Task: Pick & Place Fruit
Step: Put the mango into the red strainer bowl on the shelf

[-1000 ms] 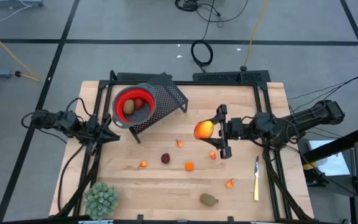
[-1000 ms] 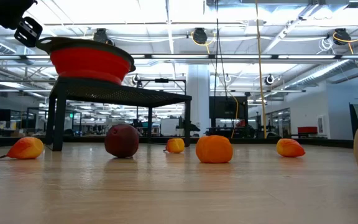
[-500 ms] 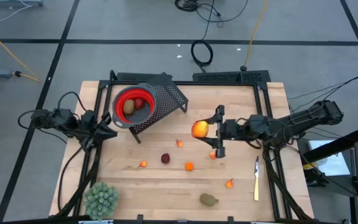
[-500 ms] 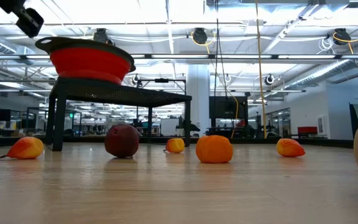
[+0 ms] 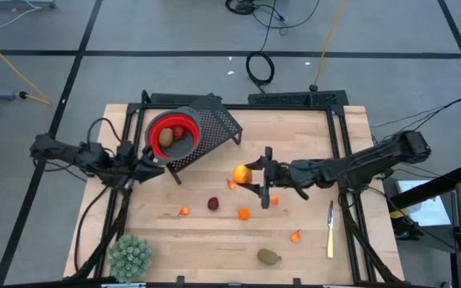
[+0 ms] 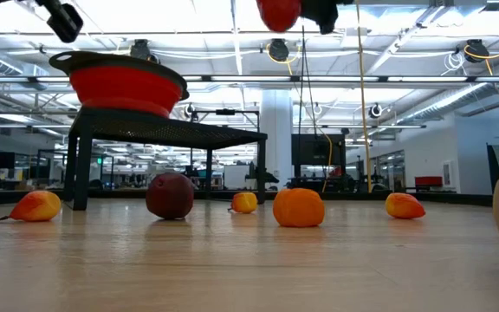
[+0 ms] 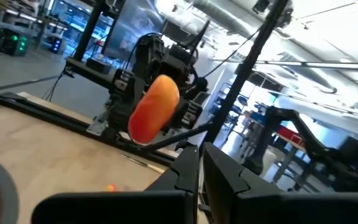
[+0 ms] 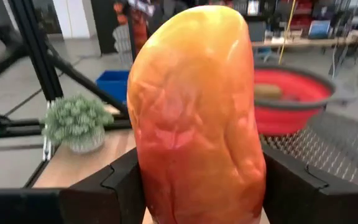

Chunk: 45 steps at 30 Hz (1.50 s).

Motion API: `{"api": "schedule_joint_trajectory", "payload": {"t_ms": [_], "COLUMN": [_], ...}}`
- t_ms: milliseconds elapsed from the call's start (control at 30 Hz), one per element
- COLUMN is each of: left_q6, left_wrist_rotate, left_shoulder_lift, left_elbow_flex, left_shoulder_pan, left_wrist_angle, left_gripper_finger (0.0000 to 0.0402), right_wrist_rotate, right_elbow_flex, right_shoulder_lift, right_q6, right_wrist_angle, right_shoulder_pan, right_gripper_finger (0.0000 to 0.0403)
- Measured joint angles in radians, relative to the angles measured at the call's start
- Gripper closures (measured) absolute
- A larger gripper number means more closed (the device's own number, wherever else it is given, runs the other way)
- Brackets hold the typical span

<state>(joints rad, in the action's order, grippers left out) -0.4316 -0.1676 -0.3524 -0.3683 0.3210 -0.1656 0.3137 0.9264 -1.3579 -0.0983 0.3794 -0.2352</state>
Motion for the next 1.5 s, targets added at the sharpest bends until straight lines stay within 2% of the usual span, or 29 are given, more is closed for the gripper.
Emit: {"api": "schedule_joint_trajectory", "payload": {"t_ms": [200, 433, 700, 1067, 1300, 1500], "left_q6": [-0.018, -0.013, -0.025, -0.093, -0.180, -0.245], "left_wrist_rotate": [-0.038, -0.115, -0.215, -0.297, -0.305, -0.304], "left_shoulder_lift": [-0.189, -0.422, -0.674, -1.019, -1.196, -1.295], "left_elbow_flex": [-0.011, -0.165, -0.445, -0.863, -1.070, -1.163], "left_shoulder_pan": [0.001, 0.001, 0.001, -0.002, -0.025, -0.048], "left_wrist_angle": [-0.175, -0.167, 0.056, 0.410, 0.581, 0.652], "left_gripper_finger": [0.0380, 0.0380, 0.0380, 0.0380, 0.0380, 0.0380], "right_wrist_rotate": [0.000, 0.000, 0.000, 0.005, 0.120, 0.186], "right_elbow_flex": [0.000, 0.000, 0.000, 0.000, 0.000, 0.000], "right_shoulder_lift": [-0.028, -0.027, -0.027, -0.027, -0.027, -0.027], "right_q6": [-0.021, -0.013, 0.033, 0.136, 0.149, 0.149], "right_wrist_angle": [-0.091, -0.236, -0.379, -0.426, -0.438, -0.459], "right_shoulder_pan": [0.000, 0.014, 0.026, 0.026, 0.026, 0.026], "right_gripper_finger": [0.0169, 0.0169, 0.0167, 0.0165, 0.0168, 0.0169]}}
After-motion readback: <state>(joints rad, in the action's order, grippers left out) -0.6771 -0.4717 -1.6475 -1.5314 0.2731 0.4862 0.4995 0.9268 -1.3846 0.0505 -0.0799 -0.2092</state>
